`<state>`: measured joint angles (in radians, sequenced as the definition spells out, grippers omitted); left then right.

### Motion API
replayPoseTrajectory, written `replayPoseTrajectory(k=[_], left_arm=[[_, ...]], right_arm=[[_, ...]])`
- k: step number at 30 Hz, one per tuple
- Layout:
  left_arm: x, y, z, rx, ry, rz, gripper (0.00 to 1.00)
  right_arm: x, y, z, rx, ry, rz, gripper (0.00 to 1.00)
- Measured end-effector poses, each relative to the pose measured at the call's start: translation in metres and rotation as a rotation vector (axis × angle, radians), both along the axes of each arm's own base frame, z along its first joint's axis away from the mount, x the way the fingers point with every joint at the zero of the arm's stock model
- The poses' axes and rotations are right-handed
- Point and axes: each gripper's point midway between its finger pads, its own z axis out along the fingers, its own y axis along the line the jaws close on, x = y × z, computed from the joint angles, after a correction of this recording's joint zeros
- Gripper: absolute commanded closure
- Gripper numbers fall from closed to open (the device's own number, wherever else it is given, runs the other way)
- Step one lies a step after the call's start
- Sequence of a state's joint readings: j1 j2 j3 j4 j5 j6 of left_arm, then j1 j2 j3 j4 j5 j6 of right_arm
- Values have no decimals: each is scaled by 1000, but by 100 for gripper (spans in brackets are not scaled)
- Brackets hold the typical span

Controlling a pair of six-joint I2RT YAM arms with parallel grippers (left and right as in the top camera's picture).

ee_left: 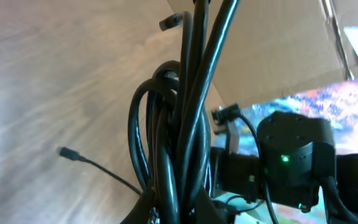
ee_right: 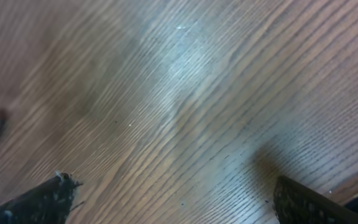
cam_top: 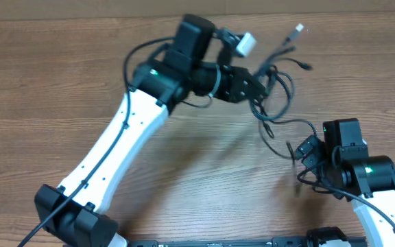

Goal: Untangle cables

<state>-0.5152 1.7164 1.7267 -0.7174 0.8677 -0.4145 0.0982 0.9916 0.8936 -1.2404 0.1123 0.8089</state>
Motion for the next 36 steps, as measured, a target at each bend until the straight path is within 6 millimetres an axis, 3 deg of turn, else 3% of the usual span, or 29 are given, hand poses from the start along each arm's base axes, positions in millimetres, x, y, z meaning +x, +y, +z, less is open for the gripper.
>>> replayPoseTrajectory(k=[8, 18, 28, 36], left_arm=[[36, 46, -1, 4, -43, 85, 96], [23, 52, -17, 83, -204, -44, 96], [31, 67, -39, 228, -264, -20, 96], [10, 61, -46, 250, -322, -143, 96]], right_arm=[[-1, -1, -1, -1, 7, -22, 0], [6, 19, 9, 85, -66, 97, 0], [-5, 18, 71, 94, -404, 130, 0], [2, 24, 112, 86, -556, 215, 0]])
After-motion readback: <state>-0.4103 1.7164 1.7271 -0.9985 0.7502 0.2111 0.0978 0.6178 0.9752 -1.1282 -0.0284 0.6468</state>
